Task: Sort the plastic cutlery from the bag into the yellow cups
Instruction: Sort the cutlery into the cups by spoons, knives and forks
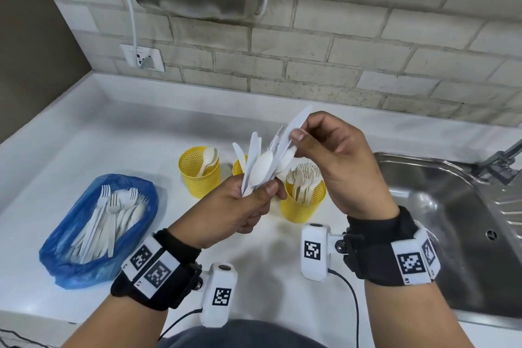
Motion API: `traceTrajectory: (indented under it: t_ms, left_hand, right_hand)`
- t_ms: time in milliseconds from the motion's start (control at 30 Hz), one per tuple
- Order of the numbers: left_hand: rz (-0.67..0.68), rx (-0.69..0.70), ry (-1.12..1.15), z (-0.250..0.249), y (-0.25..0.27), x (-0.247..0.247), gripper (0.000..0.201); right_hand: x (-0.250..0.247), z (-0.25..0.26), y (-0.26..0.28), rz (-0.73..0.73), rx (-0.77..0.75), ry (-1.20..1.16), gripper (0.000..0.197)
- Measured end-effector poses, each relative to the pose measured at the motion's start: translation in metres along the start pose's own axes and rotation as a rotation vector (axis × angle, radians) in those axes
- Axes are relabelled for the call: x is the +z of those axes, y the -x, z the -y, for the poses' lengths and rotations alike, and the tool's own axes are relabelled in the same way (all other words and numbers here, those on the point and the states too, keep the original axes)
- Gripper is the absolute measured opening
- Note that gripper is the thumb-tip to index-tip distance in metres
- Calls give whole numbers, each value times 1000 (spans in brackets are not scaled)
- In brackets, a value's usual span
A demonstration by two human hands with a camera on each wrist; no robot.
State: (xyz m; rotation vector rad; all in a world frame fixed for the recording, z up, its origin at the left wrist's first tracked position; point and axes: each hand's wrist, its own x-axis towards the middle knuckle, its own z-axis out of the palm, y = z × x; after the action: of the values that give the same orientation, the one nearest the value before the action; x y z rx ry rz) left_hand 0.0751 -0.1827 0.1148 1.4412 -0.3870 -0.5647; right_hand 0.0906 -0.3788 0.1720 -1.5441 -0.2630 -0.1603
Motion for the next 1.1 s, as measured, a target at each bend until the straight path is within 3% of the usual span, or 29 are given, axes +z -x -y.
traceTrajectory:
  t_ms: [300,367,467,567,733,833,933,1100]
  left_hand:
    - [35,-29,33,-2,1,2,30]
    - [39,-38,42,-4,1,3,32]
    - [60,-61,68,-6,0,4,36]
    - [95,-73,99,-7,-1,5,40]
    - [147,-82,162,-9,-2,6,40]
    - [165,-83,166,-10,-2,6,42]
    - [176,-91,154,-11,-2,6,42]
    - [165,-102,125,-13,-4,6,40]
  right_hand:
    - [-14,33,-4,-401,-88,-598,10]
    - [-16,36,-3,-531,-138,-590,3]
    - [-16,33,-3,-668,-270,-374,2]
    - [-13,17,-4,-596,-344,-151,5]
    - [-8,-1,-2,-201,97,-138,14]
    - [-8,-6,0,-33,172,-108,16]
    - [-8,-8,0,-33,138,-93,15]
    - [-9,-8,-4,-216,114,-180,16]
